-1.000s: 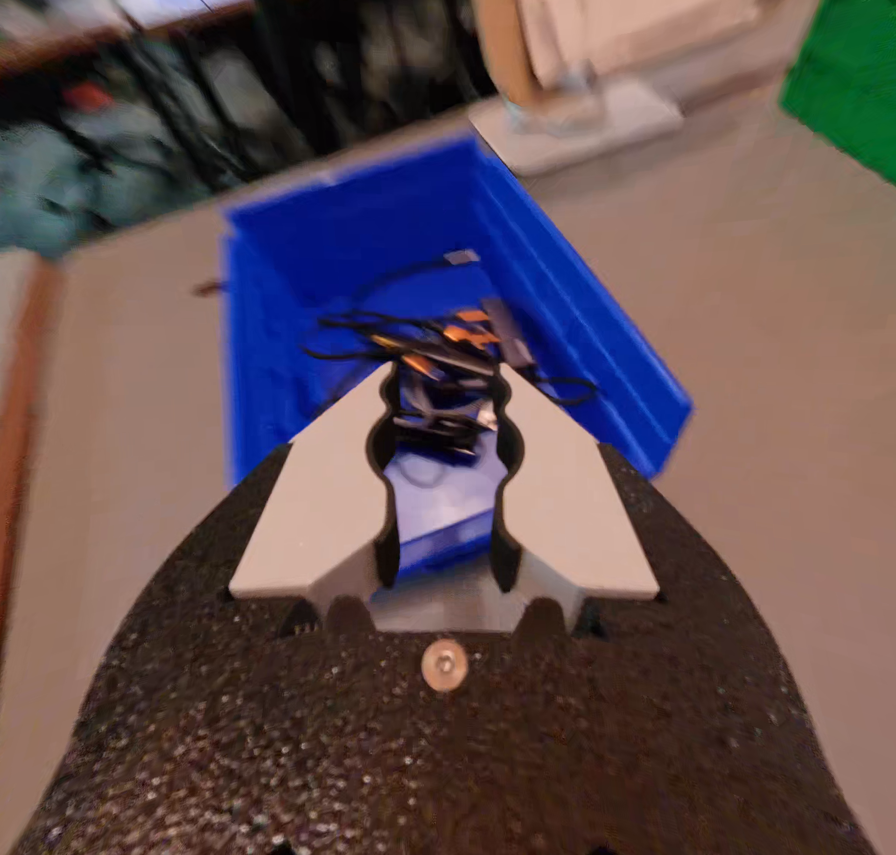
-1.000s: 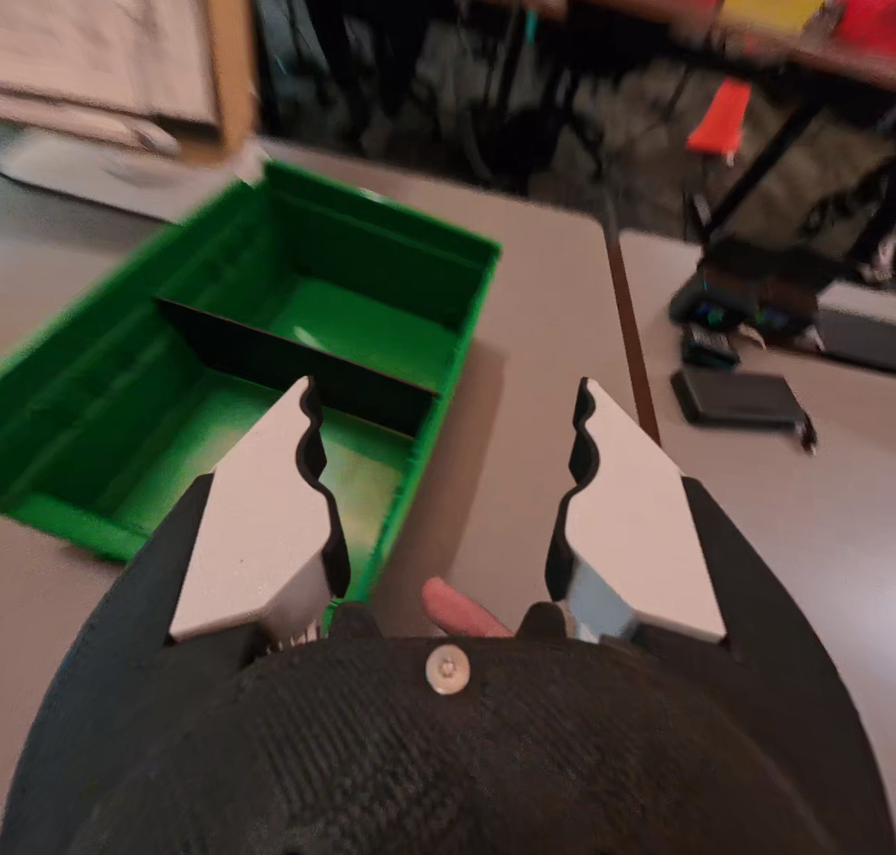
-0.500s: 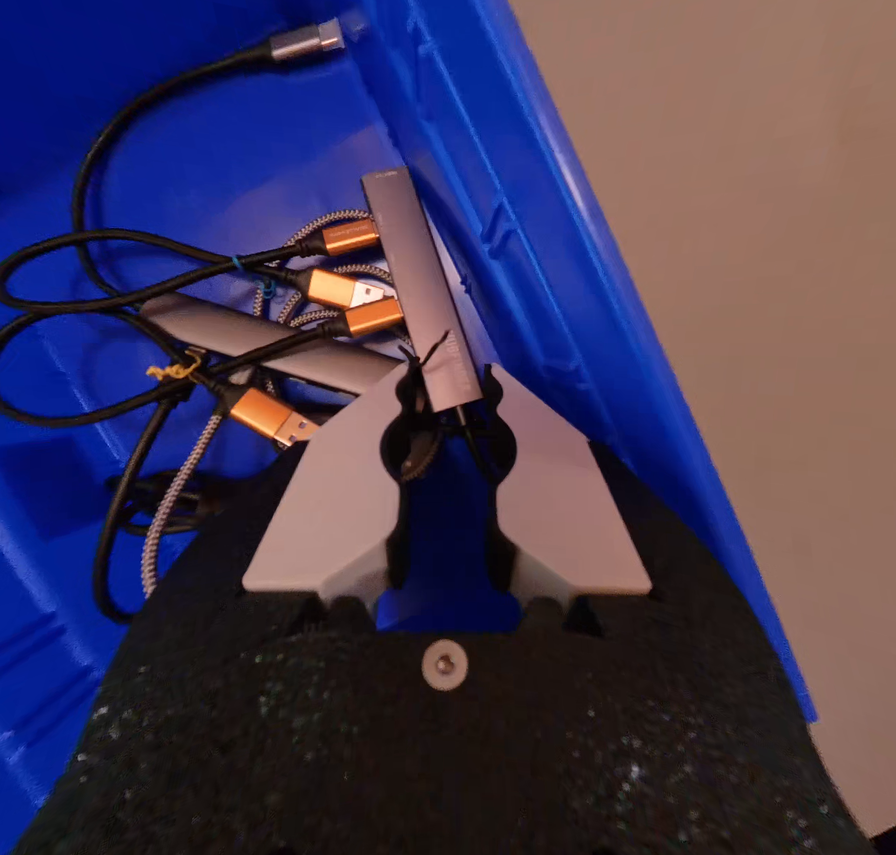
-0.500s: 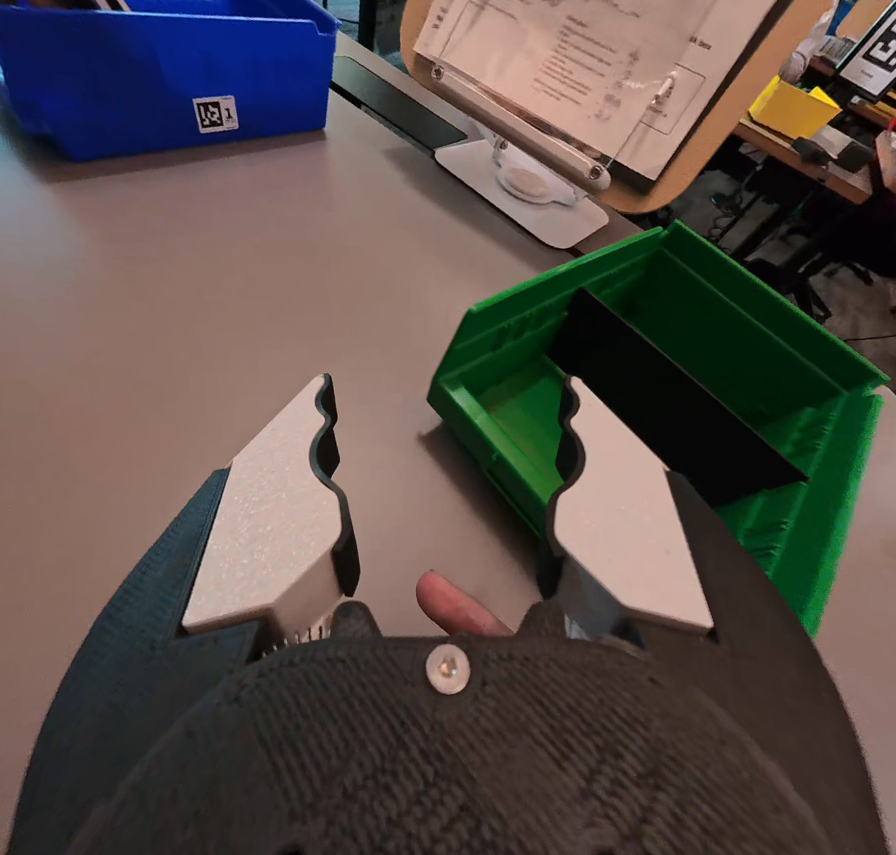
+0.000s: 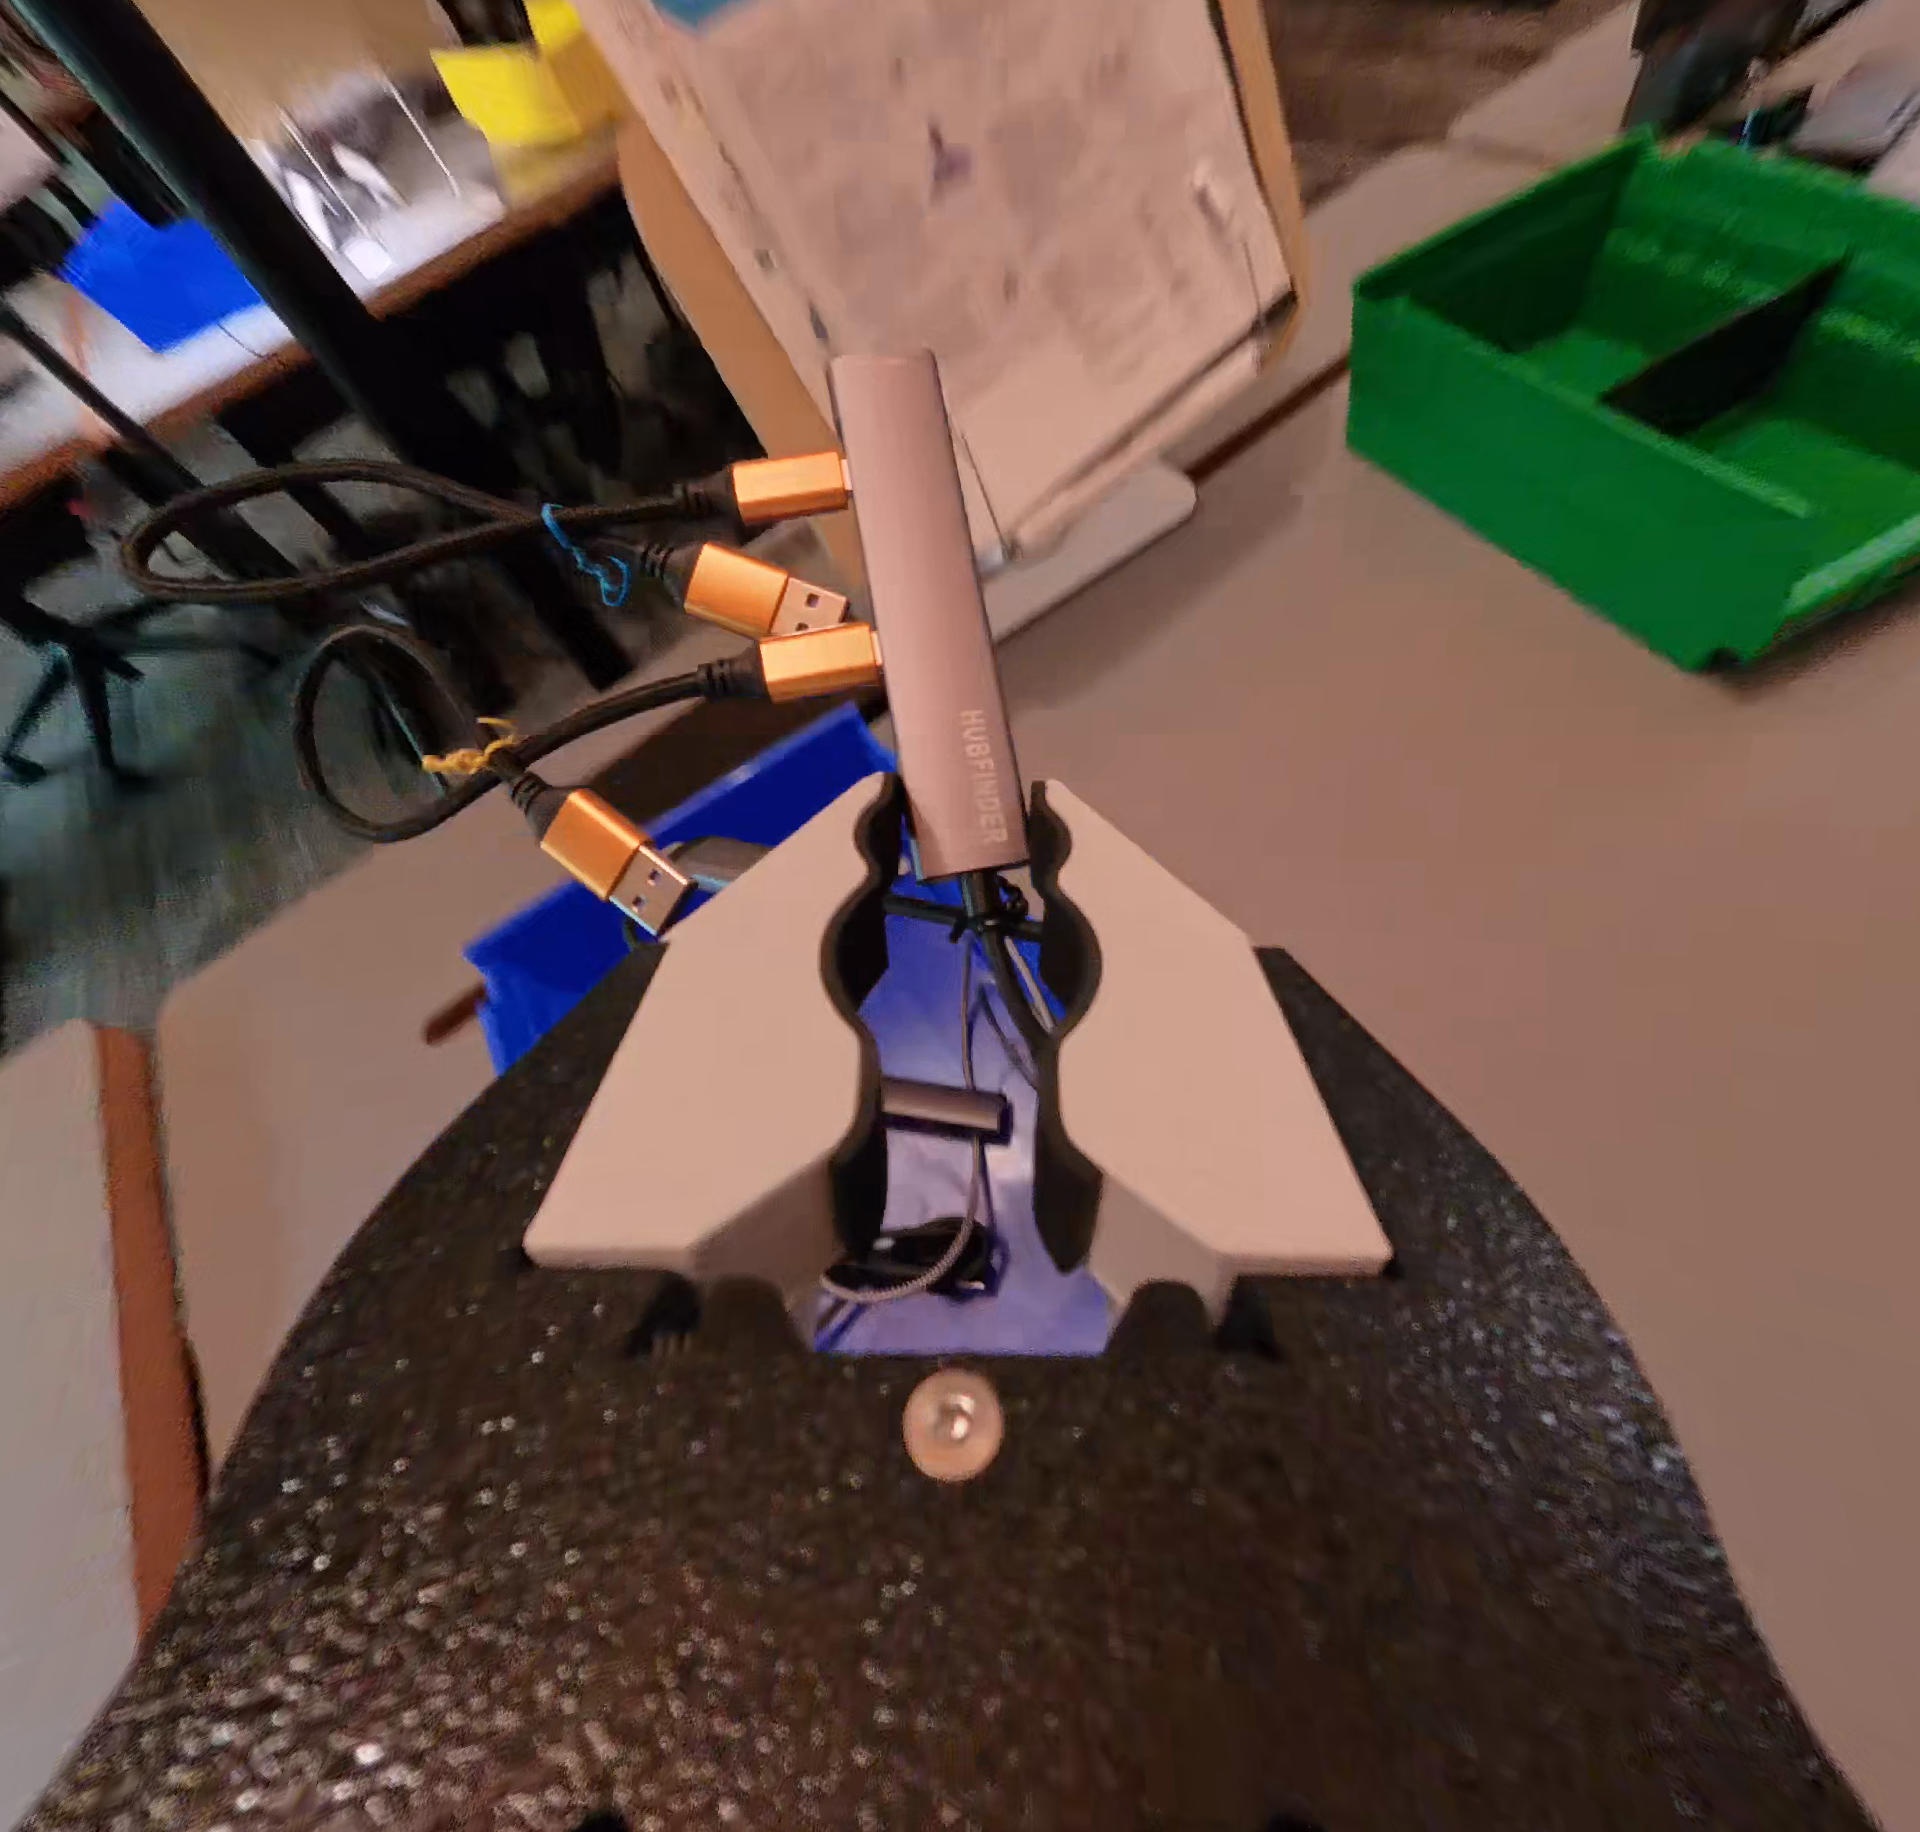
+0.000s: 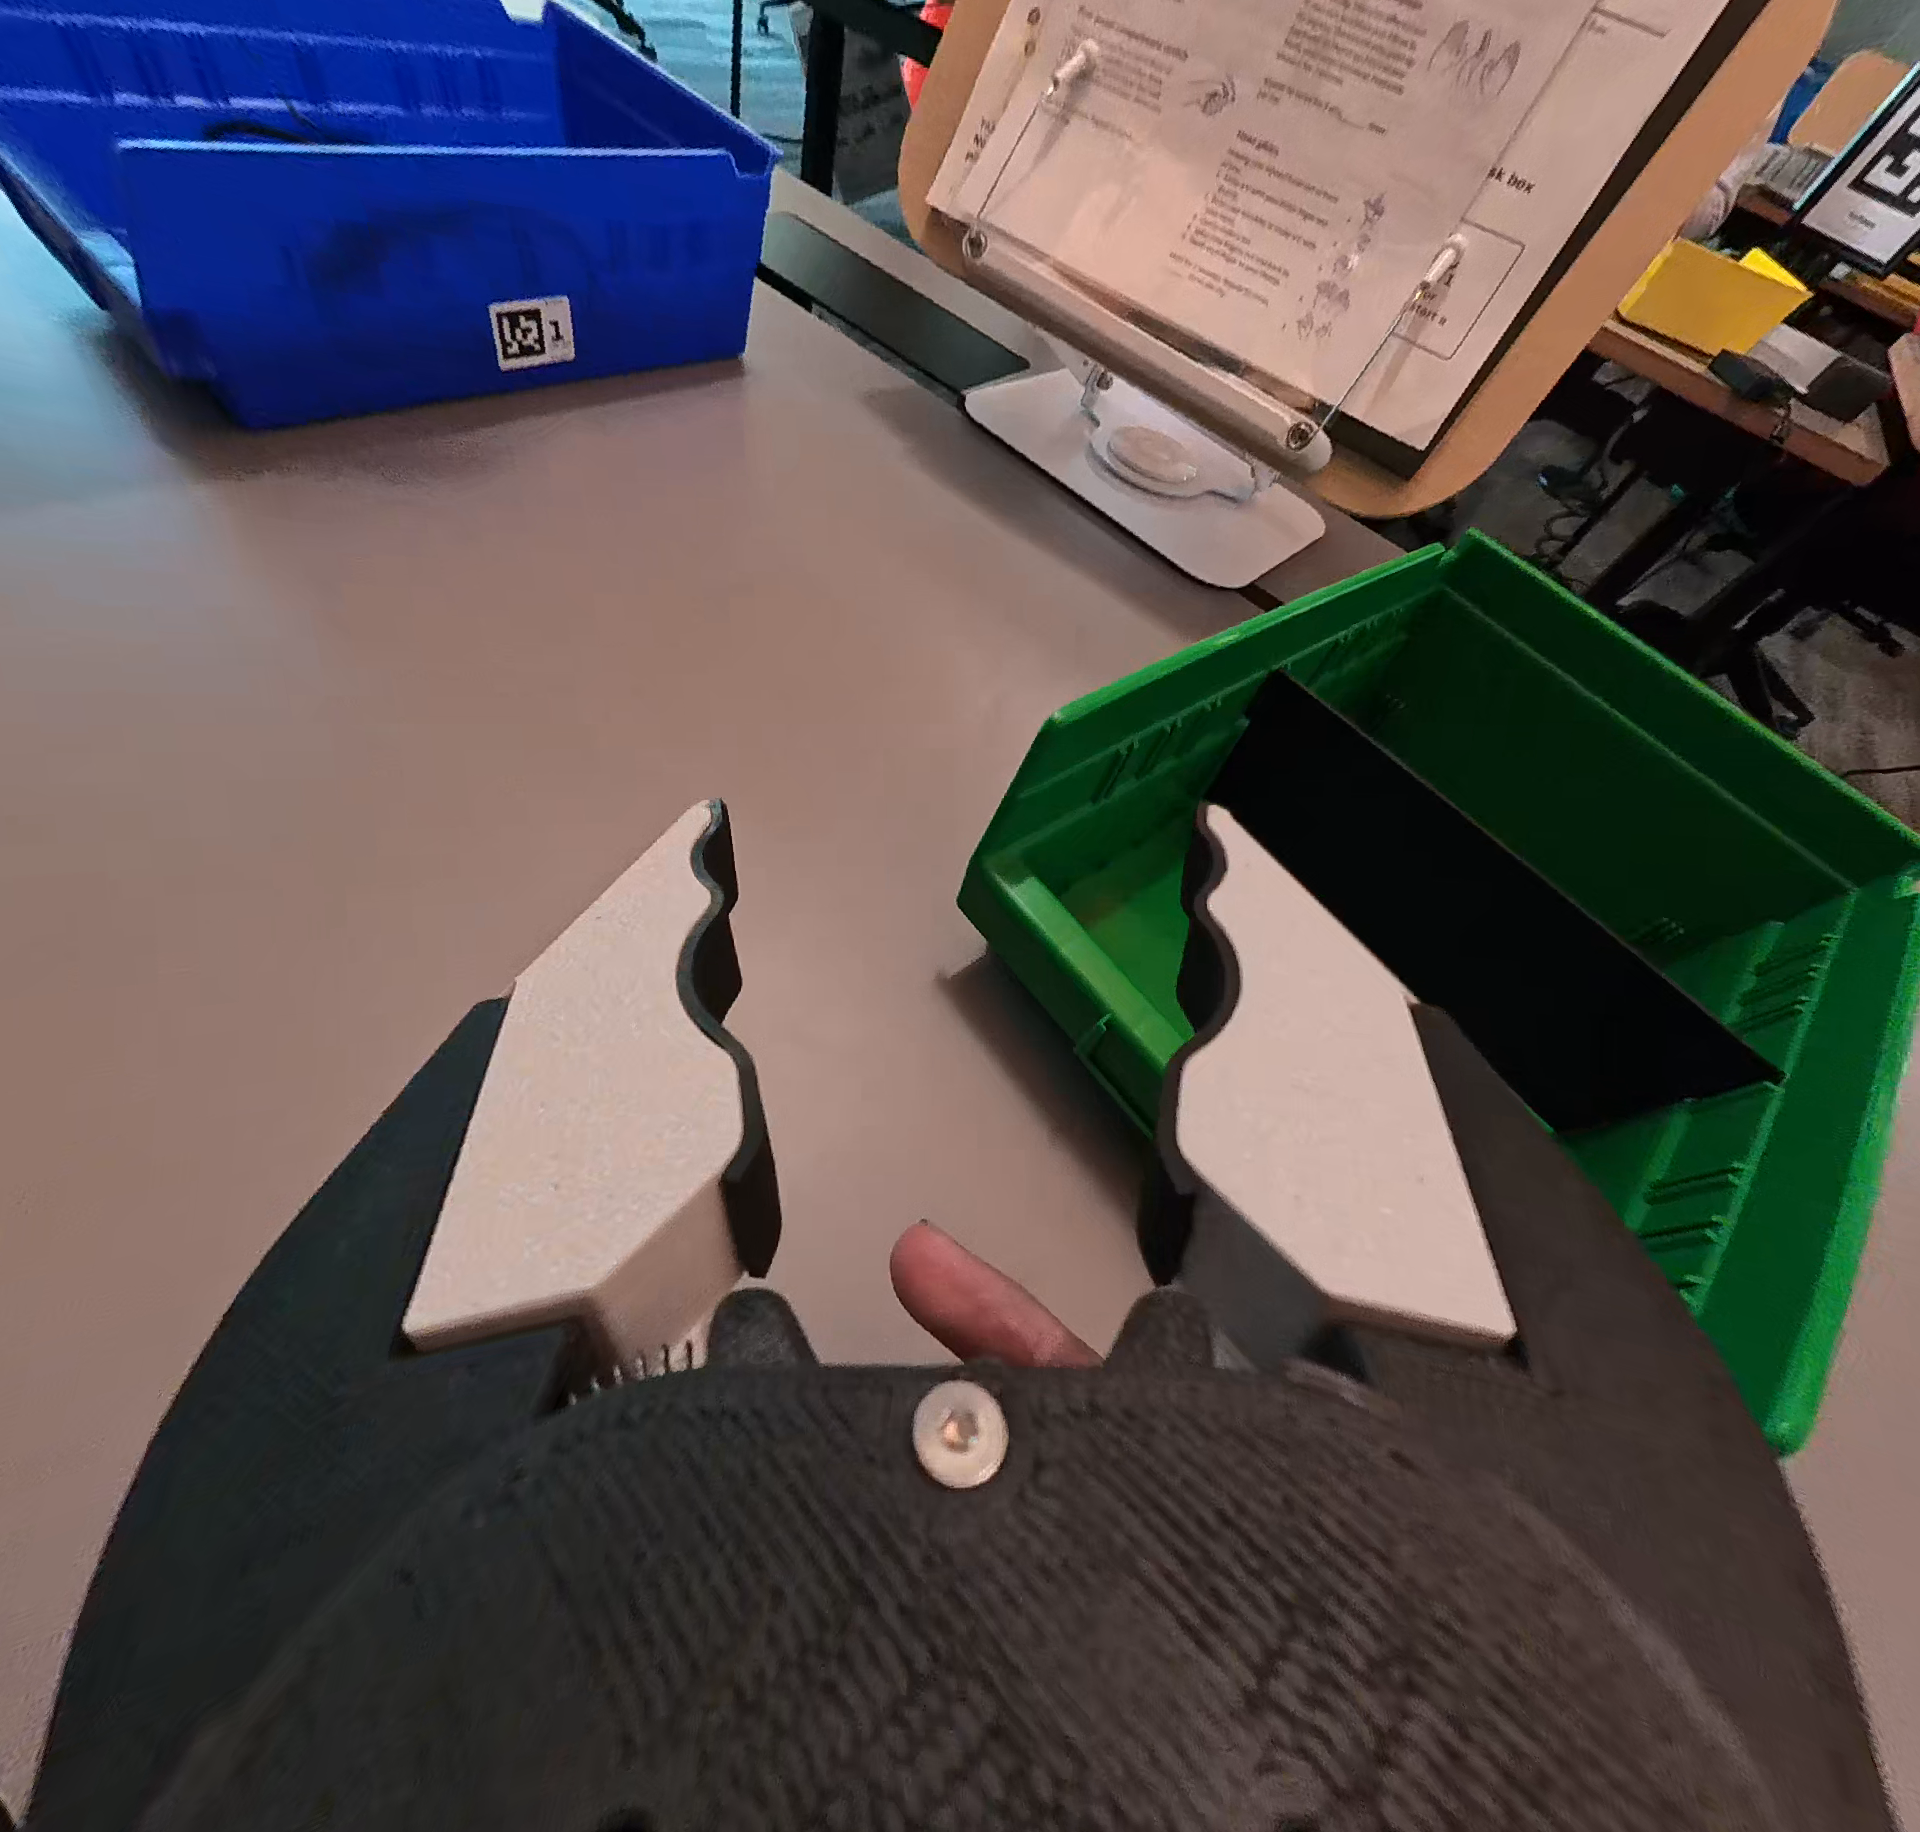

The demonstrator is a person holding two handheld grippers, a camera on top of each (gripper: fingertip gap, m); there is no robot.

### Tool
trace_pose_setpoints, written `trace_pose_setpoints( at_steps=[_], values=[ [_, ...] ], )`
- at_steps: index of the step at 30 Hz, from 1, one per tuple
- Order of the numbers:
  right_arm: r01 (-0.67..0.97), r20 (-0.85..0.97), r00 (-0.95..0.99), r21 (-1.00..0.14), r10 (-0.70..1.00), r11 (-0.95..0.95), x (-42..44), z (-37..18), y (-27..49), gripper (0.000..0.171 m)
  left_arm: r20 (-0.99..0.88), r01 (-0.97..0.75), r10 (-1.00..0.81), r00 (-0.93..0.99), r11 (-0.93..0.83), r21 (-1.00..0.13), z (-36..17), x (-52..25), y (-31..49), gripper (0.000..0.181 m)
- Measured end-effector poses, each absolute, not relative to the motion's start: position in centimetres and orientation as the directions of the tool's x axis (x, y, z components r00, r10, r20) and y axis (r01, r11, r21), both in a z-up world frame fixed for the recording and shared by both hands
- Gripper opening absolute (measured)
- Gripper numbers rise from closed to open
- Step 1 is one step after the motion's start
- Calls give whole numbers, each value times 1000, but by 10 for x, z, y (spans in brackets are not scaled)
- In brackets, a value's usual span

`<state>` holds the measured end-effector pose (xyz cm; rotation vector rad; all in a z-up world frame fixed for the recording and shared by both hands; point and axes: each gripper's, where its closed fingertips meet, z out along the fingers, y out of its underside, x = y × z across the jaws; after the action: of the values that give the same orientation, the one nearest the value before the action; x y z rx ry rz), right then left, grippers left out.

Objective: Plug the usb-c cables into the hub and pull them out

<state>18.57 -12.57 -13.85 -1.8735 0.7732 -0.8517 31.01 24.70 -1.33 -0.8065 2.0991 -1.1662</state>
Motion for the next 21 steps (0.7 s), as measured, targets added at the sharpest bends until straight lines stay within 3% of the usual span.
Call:
trace_pose_setpoints(
  at_steps=[5,9,12,14,17,21],
  values=[
    [-133,203,589,-930,-782,-342,181,-129,-116,86,-343,-90,-694,-633,505,-858,29,291,240,21],
    [-107,-42,675,-993,-737,-41,172,-98,-80,92,-467,141,-443,-765,594,-792,18,239,175,22],
    [-177,-271,802,-959,-533,221,153,-76,-37,92,-523,312,-205,-828,606,-732,-13,189,118,22],
    [-304,-390,849,-912,-357,275,138,-76,-13,91,-544,418,-53,-837,581,-699,-39,156,86,22],
    [-437,-475,868,-869,-143,232,114,-82,8,78,-572,521,100,-814,560,-644,-73,122,53,21],
    [-459,-480,875,-864,-66,207,105,-87,14,49,-630,603,218,-745,624,-497,-108,109,42,21]
  ],
)
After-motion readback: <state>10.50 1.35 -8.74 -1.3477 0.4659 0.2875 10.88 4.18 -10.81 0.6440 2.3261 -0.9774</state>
